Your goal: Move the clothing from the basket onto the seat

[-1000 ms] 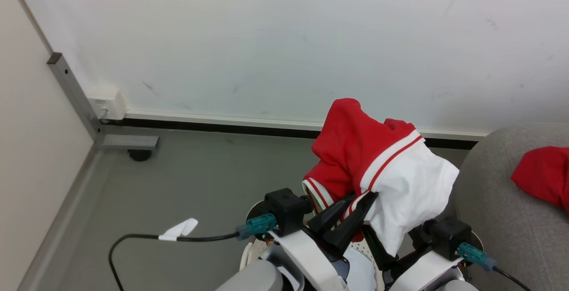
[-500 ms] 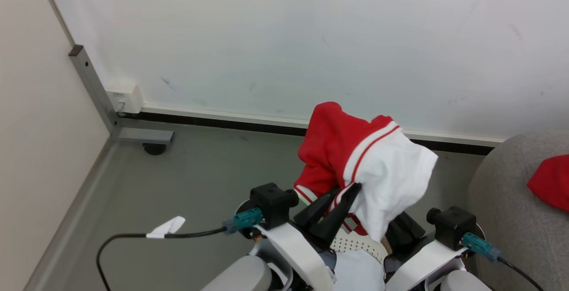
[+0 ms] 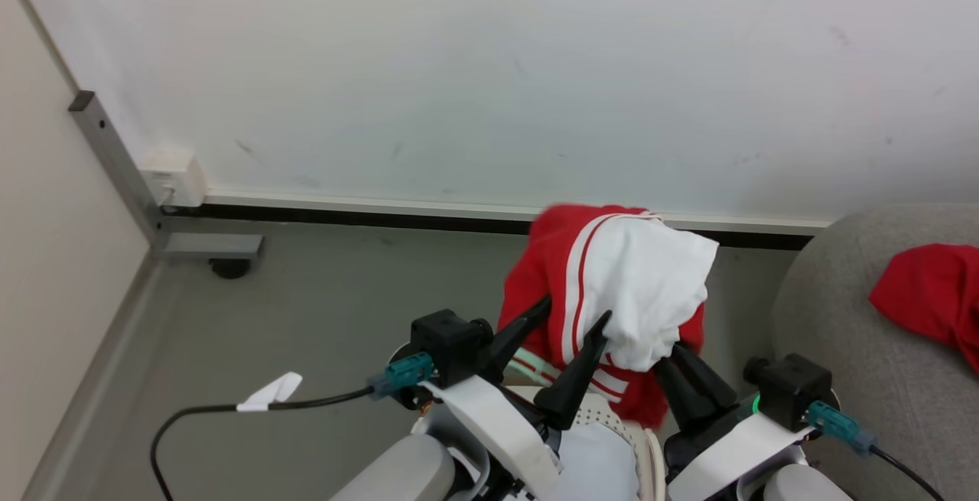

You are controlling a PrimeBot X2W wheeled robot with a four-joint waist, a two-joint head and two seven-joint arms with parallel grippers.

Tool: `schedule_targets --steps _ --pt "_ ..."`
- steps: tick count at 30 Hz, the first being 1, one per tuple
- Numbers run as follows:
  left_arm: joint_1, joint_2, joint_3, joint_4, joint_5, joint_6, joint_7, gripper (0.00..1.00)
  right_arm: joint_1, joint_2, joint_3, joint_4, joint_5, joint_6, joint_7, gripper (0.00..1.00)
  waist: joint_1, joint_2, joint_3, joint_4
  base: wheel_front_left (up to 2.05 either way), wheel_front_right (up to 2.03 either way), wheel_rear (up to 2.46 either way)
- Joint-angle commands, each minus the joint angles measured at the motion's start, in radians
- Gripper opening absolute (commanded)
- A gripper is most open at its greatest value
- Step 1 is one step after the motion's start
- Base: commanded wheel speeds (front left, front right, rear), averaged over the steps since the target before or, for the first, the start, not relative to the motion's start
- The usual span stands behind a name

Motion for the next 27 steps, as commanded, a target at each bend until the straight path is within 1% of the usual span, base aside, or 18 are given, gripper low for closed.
schedule_targets --steps 1,5,9,17,25,26,27 --pt "-0.003 0.005 0.001 0.0 -0.003 0.005 -0.008 1.0 0.015 -0.012 -0.011 -0.01 -0.005 -0.002 0.0 0.0 0.0 0.0 0.003 -0.022 0.0 0.0 0.0" --pt "0.008 0.01 0.0 -0.007 0.003 0.01 -0.02 1.0 0.014 -0.031 -0.048 -0.025 -0.018 -0.002 0.0 0.0 0.0 0.0 0.012 -0.064 0.0 0.0 0.0" --pt "0.024 0.018 -0.002 -0.01 0.009 0.01 -0.032 1.0 0.005 -0.055 -0.086 -0.041 -0.03 -0.002 0.0 0.0 0.0 0.0 0.024 -0.123 0.0 0.0 0.0" --pt "0.024 0.024 -0.013 -0.022 0.041 0.009 -0.057 1.0 -0.001 -0.107 -0.183 -0.096 -0.063 -0.002 0.0 0.0 0.0 0.0 0.06 -0.266 0.0 0.0 0.0" --pt "0.008 0.033 -0.016 -0.025 0.071 0.002 -0.071 1.0 0.029 -0.133 -0.284 -0.162 -0.091 -0.002 0.0 0.0 0.0 0.0 0.089 -0.421 0.0 0.0 0.0" --pt "0.007 0.032 -0.019 -0.025 0.076 0.0 -0.073 1.0 0.034 -0.136 -0.299 -0.17 -0.095 -0.002 0.0 0.0 0.0 0.0 0.091 -0.437 0.0 0.0 0.0" --pt "0.007 0.032 -0.019 -0.025 0.076 0.0 -0.073 1.0 0.034 -0.136 -0.299 -0.17 -0.095 -0.002 0.0 0.0 0.0 0.0 0.091 -0.437 0.0 0.0 0.0"
